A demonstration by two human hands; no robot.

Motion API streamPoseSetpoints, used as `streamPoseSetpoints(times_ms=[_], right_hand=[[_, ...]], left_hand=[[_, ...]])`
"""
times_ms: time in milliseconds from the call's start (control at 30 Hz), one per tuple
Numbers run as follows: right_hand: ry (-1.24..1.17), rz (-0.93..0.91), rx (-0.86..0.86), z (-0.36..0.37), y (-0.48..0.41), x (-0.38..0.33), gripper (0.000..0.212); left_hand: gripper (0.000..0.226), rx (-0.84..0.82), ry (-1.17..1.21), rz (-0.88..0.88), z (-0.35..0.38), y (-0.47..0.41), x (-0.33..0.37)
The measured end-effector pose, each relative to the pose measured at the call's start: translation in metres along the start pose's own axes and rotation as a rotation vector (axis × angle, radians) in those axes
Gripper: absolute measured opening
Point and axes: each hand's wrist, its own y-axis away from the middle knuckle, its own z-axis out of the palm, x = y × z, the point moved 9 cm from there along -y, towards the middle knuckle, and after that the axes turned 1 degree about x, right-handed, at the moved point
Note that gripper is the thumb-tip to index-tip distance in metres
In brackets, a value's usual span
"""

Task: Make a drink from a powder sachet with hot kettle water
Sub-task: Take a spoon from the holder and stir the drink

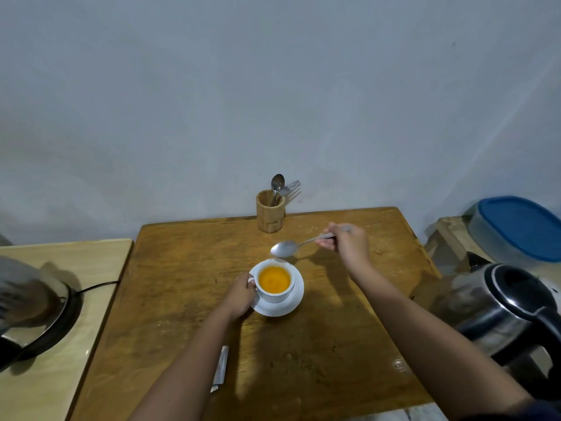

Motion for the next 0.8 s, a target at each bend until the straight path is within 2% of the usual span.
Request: streamPoseSetpoints(times_ms=[100,167,267,333,400,467,567,667,800], right_hand=[[-0.318,0.197,0.181,-0.030,-0.003,0.037,0.019],[-0.413,0.307,0.272,-0.045,0.000,0.063,0.016],[-0.396,0.466,0.358,-0.058,0.007,0.102,0.012],[-0.355,0.516,0.365,-0.059,0.008,0.122,0.018],[-0.227,0.526,0.302,-0.059,0.006,0.136,0.022],[-0.050,0.496,0.168,-0.054,0.009,0.139,0.017],[0.330,0.393,0.074,-0.055,0.015,0.134,0.023],[0.662,0.345,-0.094,-0.042,0.022,0.129,0.010],[0.845,0.267,-0.207,-0.025,0.028,0.132,0.015]], left_hand=[[0.030,-0.001,0.033,0.002,0.000,0.002,-0.001],[0.029,0.007,0.038,0.013,0.001,0.001,-0.002],[0.028,0.013,0.031,0.036,0.001,0.000,-0.003],[0.028,0.013,0.029,0.037,0.000,-0.001,-0.004],[0.028,0.008,0.027,0.042,0.001,-0.002,-0.005],[0.027,0.010,0.024,0.048,0.001,-0.002,-0.005],[0.025,0.026,0.022,0.076,0.000,-0.002,-0.005],[0.027,0.052,0.029,0.088,0.000,0.001,-0.005],[0.028,0.083,0.038,0.098,0.002,0.006,-0.002]])
